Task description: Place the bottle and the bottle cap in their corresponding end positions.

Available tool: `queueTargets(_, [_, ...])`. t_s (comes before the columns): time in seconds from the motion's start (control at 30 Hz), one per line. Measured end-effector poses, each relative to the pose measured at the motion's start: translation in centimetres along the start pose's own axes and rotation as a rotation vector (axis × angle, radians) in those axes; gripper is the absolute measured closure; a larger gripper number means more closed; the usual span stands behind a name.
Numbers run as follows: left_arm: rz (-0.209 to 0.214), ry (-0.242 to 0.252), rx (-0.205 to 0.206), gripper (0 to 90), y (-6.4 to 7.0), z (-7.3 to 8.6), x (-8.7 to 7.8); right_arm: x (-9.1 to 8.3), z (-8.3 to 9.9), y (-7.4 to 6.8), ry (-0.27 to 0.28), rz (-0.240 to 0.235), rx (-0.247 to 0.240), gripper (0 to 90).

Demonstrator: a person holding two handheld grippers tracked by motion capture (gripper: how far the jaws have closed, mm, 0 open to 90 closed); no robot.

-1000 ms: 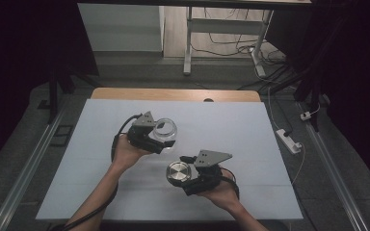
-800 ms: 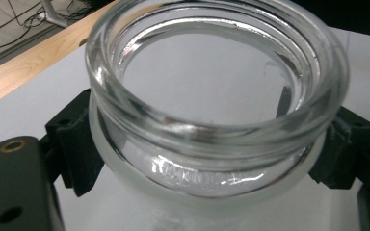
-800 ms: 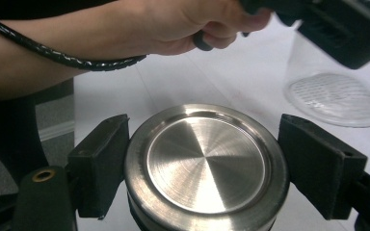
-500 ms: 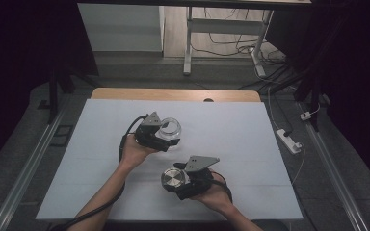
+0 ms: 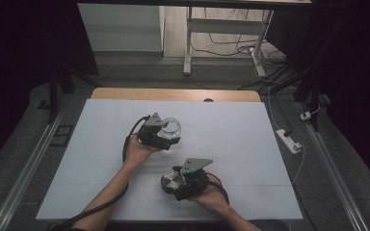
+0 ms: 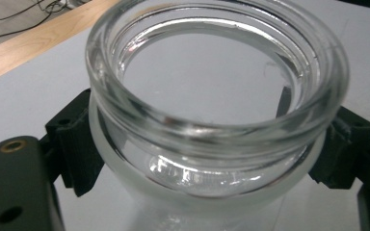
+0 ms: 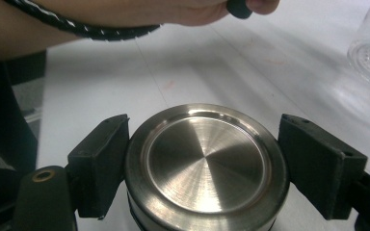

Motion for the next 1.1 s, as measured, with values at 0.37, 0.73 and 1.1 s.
queueTargets(0.37, [-0.009,-0.022,0.006,15.3,0.2,0.7,1.0,1.1,1.1,0.4,-0.077,0.012,0.006,20.2])
queueTargets(0.73, [-0.004,-0.056,0.012,15.2,0.5,1.4,1.9,1.4,1.3,0.4,-0.134,0.036,-0.024,19.6])
queueTargets(1.1, [-0.002,-0.069,0.0,15.0,0.4,1.5,1.8,1.6,1.4,0.3,-0.161,0.041,-0.03,18.9])
Point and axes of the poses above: each handheld gripper's, and its own axes: x roughly forward along the jaws, z roughly out of its underside, y roughly to its right, the point moved 4 cm from there along x, roughly forward along the jaws, and after that the axes turned 6 degrees about -z, right-handed, at the moved point
